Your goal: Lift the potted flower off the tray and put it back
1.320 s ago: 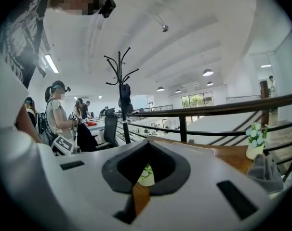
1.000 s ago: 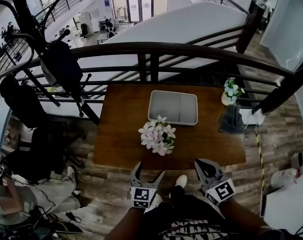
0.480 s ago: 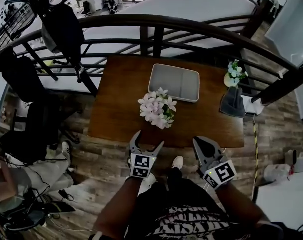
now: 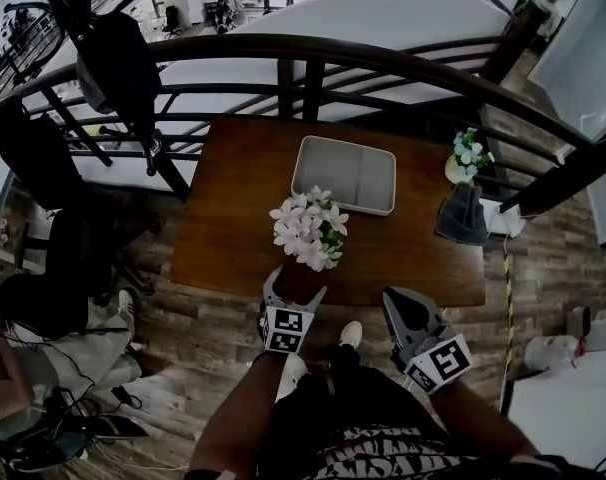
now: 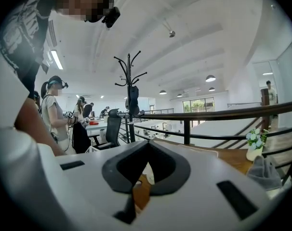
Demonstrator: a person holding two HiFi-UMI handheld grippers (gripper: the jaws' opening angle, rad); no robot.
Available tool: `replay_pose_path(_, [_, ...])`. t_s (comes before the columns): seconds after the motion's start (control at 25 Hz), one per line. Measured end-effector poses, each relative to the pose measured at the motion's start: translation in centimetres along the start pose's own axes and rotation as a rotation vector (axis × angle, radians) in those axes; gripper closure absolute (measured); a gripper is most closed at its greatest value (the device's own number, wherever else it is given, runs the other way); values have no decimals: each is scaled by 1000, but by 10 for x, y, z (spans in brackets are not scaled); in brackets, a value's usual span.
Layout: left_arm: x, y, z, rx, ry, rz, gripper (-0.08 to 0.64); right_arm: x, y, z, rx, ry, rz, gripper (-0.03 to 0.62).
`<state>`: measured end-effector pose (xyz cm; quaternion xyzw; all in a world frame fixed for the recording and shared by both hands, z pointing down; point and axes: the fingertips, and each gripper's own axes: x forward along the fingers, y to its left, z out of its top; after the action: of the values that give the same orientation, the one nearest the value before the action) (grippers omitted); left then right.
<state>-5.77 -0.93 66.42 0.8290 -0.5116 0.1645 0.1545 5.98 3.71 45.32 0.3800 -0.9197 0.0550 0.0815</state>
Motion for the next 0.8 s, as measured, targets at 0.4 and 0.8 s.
replay_pose_path(0.4, [47, 23, -12, 33, 75, 36, 117, 3, -17, 4, 0, 20, 37, 603])
replay_pose_path(0.8, [93, 42, 1, 28, 83, 38, 117, 23, -49, -5, 35, 60, 53, 603])
